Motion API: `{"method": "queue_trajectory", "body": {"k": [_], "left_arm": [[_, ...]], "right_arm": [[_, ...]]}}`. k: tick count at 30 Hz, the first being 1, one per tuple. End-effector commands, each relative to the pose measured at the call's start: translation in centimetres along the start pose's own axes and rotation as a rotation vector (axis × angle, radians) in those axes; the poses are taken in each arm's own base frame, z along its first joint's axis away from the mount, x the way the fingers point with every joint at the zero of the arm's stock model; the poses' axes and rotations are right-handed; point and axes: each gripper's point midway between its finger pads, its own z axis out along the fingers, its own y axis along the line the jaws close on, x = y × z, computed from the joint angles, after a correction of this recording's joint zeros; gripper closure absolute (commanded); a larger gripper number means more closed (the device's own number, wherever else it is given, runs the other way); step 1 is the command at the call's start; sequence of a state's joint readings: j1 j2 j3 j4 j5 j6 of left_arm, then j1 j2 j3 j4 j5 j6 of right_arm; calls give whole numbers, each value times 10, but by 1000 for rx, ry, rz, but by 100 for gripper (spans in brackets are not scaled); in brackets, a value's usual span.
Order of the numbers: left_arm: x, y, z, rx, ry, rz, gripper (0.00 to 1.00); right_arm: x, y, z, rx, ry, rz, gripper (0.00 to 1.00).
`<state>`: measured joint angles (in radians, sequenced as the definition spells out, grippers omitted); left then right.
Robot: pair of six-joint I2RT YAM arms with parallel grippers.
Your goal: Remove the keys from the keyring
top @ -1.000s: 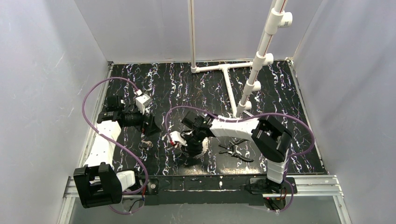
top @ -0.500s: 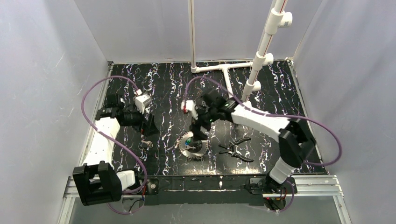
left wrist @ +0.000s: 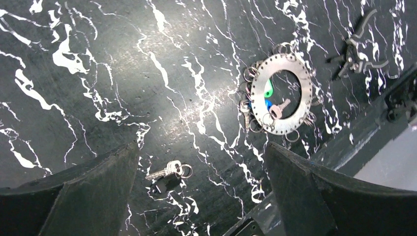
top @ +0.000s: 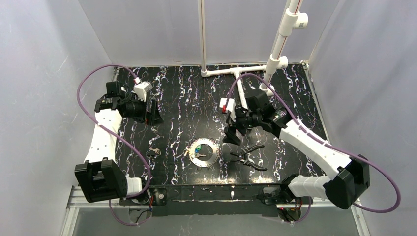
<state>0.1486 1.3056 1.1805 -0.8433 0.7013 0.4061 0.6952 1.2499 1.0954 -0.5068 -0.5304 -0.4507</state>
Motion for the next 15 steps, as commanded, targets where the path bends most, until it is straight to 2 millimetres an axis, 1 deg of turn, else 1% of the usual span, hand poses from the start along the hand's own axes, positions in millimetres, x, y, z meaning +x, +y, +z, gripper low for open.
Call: {"method": "queue_trajectory", "body": {"k": [1, 5, 8, 11, 15], "left_arm": [[11, 7, -2, -84, -2, -91, 2], [31, 17, -1, -181, -2, -115, 2], [43, 19, -2, -219, 5, -116, 2], [47, 15, -6, -232, -9, -93, 2], [46, 12, -11, -244, -48, -57, 2]], "right_arm": [[22, -1, -18, 58, 33, 10, 2], [37, -12, -32, 138, 16, 73, 2], [40, -18, -46, 182, -24, 114, 2], [43, -24, -60, 221, -52, 148, 2], [48, -27, -71, 245, -78, 180, 2]]}}
